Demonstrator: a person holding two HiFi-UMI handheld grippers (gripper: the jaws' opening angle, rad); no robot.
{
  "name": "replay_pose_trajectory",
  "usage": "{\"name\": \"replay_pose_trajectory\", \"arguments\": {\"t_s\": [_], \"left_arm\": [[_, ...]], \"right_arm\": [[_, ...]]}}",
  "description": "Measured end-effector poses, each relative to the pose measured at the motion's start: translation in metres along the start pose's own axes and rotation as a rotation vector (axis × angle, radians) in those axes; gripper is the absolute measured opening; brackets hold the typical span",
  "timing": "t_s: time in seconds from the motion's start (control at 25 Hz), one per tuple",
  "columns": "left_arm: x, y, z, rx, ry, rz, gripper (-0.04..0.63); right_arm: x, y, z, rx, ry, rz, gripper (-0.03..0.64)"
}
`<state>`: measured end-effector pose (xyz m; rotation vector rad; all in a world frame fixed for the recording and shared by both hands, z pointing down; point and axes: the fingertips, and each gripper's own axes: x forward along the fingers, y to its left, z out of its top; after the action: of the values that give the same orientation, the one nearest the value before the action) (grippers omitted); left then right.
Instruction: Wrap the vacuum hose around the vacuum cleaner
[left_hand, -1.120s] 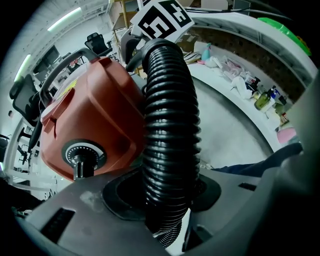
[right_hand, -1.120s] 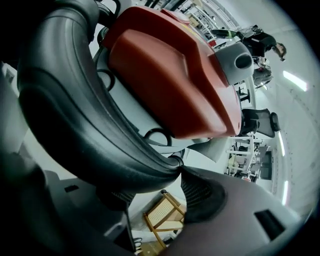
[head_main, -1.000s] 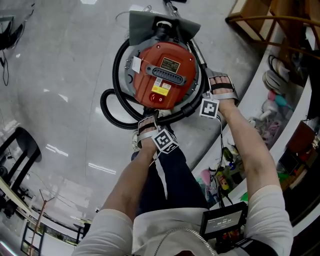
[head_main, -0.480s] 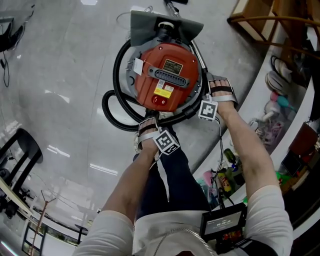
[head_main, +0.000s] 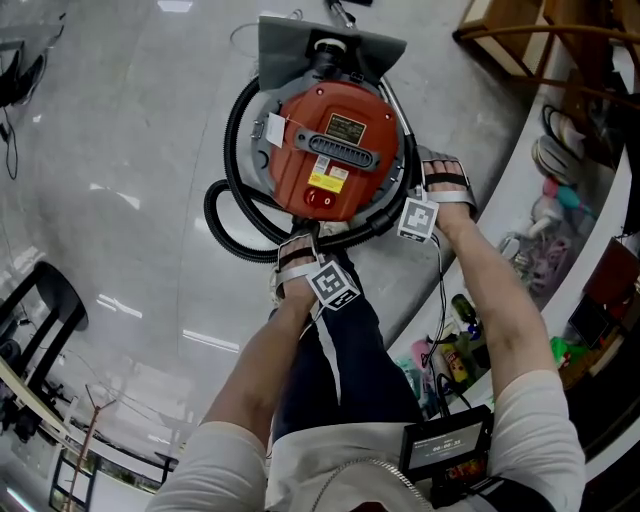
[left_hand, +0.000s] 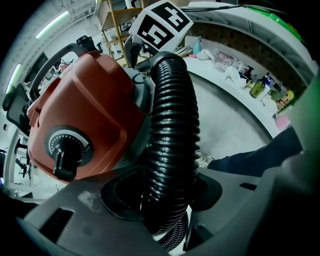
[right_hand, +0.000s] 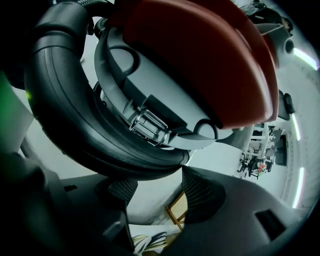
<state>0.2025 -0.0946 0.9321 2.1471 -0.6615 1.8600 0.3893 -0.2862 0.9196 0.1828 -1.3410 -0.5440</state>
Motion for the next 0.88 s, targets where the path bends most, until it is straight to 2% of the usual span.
{"name": "replay_pose_trajectory", "arguments": {"t_s": [0.24,0.44,0.64,0.88], "left_arm": [[0.009,0.008,-0.012,0.051,0.025,0.03,0.172],[0.009,0.012,-0.013,0.097,0.008,0.047,0.175],[0.008,0.013,-0.013,0.117,-0.027,0.082,0.176],[-0.003,0.02,-0.007,0.144,-0.138,0.156,0.181]], "right_arm": [[-0.011,0.003,0.002,0.095,-0.013,-0.005,0.263],[-0.024,0.01,0.009,0.104,-0.041,-0.006,0.262],[-0.027,0.023,0.014,0.133,-0.031,0.015,0.262],[-0.029,0.052,0.011,0.273,0.0,0.091,0.262]]}}
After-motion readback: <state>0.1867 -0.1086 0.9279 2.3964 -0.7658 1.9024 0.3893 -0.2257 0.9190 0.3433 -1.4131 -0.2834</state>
